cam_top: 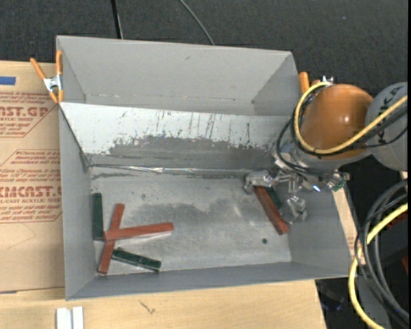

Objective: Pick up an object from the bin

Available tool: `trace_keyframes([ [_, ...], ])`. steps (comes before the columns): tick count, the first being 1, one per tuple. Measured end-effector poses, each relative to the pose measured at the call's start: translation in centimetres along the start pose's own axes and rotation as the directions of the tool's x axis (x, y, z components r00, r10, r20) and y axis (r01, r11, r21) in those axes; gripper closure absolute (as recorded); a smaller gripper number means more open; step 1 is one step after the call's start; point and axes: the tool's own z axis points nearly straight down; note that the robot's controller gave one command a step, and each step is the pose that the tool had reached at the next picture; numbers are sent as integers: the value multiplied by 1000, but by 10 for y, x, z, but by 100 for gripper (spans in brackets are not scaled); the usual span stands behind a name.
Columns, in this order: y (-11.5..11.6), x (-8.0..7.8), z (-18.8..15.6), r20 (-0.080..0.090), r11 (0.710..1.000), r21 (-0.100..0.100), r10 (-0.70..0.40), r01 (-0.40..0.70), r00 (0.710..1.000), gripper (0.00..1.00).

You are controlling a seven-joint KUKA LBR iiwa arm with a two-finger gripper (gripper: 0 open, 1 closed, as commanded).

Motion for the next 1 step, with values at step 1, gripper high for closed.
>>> trace_keyframes([
  [1,2,8,-5,4,993,-6,-117,117,993,0],
])
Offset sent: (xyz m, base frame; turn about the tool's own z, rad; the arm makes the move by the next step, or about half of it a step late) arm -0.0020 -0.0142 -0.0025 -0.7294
